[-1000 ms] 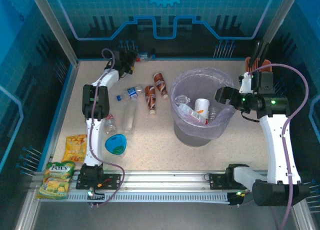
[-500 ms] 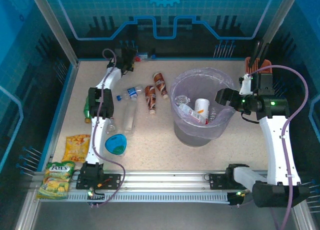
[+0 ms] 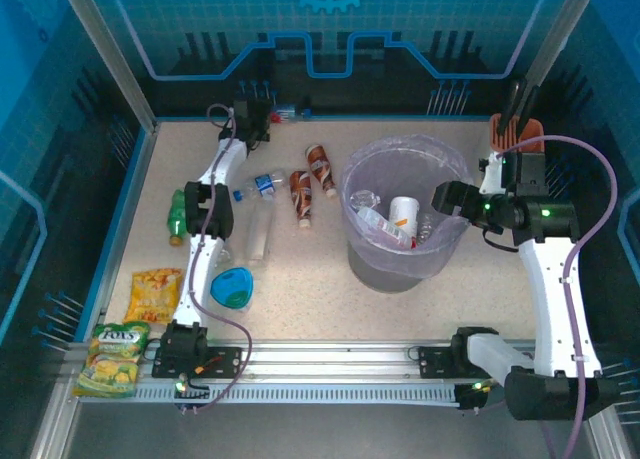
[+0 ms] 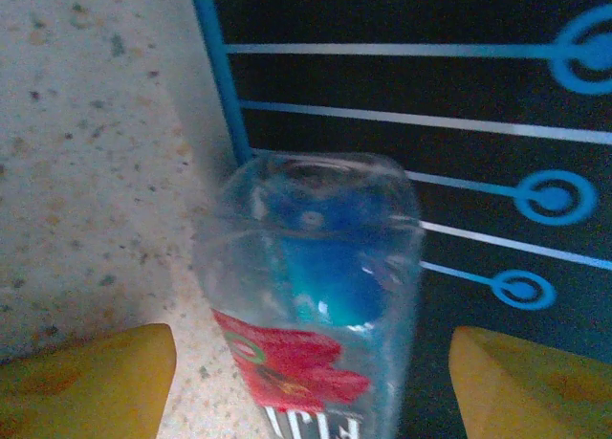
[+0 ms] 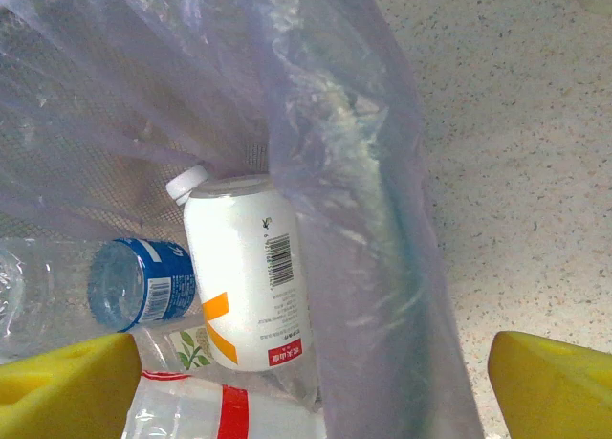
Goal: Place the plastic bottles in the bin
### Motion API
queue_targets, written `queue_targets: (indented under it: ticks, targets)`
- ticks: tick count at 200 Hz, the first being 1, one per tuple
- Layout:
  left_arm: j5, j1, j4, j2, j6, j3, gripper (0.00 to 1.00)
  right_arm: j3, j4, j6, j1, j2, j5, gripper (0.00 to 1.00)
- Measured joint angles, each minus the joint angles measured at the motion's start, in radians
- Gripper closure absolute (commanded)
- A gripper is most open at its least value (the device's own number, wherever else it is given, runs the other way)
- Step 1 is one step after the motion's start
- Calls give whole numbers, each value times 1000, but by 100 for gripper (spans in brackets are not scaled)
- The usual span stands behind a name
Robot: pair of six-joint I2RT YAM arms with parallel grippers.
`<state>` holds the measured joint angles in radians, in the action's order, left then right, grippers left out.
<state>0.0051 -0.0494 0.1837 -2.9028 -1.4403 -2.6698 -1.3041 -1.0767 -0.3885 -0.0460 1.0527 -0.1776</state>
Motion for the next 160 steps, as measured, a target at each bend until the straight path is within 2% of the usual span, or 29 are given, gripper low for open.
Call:
queue_targets:
  ticks: [96, 134, 160]
  targets:
    - [-21, -3, -81, -54, -47, -34, 49, 14, -17, -15, 0, -34, 30, 7]
    - [-14, 2, -102, -54, -16, -22, 50, 16, -23, -30, 0, -37, 31, 7]
    - [2, 8, -165, 16, 21, 111, 50, 16, -23, -34, 0, -37, 28, 7]
